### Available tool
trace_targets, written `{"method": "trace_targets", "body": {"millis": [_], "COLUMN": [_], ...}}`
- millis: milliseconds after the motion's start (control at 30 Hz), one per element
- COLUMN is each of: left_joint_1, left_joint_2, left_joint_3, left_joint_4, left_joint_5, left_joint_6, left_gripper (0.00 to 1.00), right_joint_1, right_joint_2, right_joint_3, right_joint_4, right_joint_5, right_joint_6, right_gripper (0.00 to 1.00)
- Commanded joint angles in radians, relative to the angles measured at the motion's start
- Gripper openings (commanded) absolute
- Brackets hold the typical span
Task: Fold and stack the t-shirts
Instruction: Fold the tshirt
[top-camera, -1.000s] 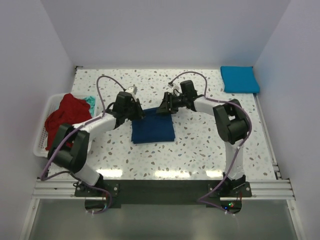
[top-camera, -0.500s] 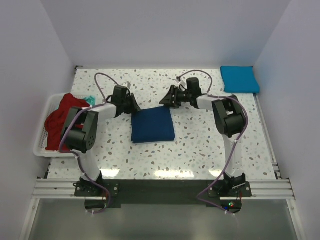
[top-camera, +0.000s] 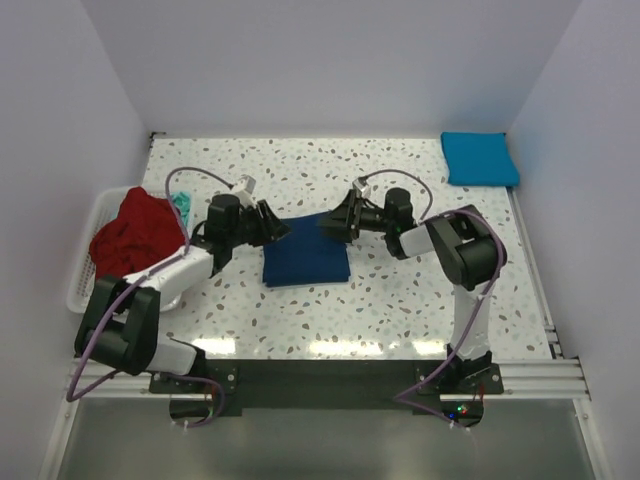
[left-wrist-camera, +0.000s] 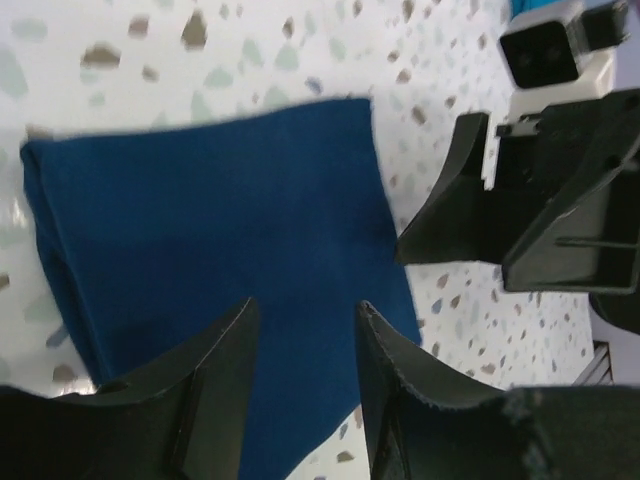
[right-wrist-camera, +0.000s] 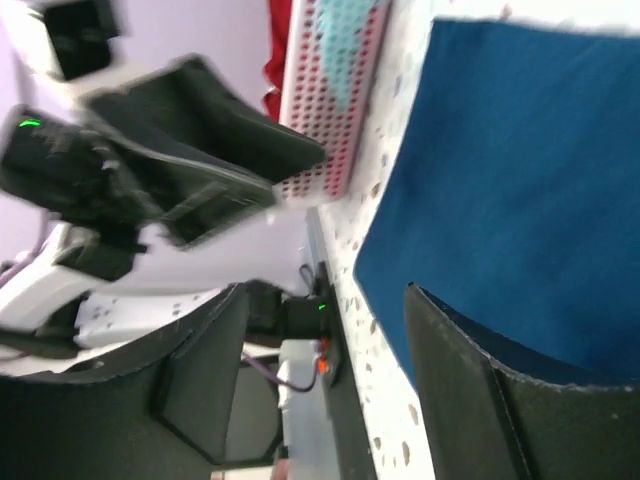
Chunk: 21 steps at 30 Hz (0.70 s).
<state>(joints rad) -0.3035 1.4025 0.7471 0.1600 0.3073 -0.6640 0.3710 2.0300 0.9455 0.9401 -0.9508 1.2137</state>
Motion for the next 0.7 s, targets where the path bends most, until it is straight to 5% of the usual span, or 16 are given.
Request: {"method": "trace_targets", "body": {"millis": [0, 67, 233, 467, 667], "left_joint_1": [-0.005, -0.002, 0.012, 0.018, 0.011], "left_joint_2": [0.038, 0.050, 0.055, -0.032, -0.203], "left_joint_3": [-0.139, -0.208, -0.295, -0.336, -0.292], "left_joint_4": [0.101, 0.160, 0.182, 0.083, -0.055], "left_joint_5": [0.035, 0.016, -0.028, -0.132, -0.152], "left_joint_6": [-0.068, -0.095, -0.158, -0.154, -0.097], "left_gripper": [0.47, 0.45, 0.42, 0.42, 0.48], "right_joint_1": [0.005, 0.003, 0.000, -0.001, 0.026], "right_joint_2": [0.120, 0.230, 0.198, -0.059, -0.275], "right_joint_3": [-0.057, -0.057, -0.138, -0.149, -0.070], "right_joint_4": [0.536, 0.679, 0.524, -0.303, -0.655], "right_joint_5": [-0.040, -0.034, -0.026, 0.093, 0.123], "right_joint_6": [0.306, 0.406, 0.221, -0.349, -0.529], "right_gripper": [0.70, 0.98, 0.98, 0.99, 0.99]}}
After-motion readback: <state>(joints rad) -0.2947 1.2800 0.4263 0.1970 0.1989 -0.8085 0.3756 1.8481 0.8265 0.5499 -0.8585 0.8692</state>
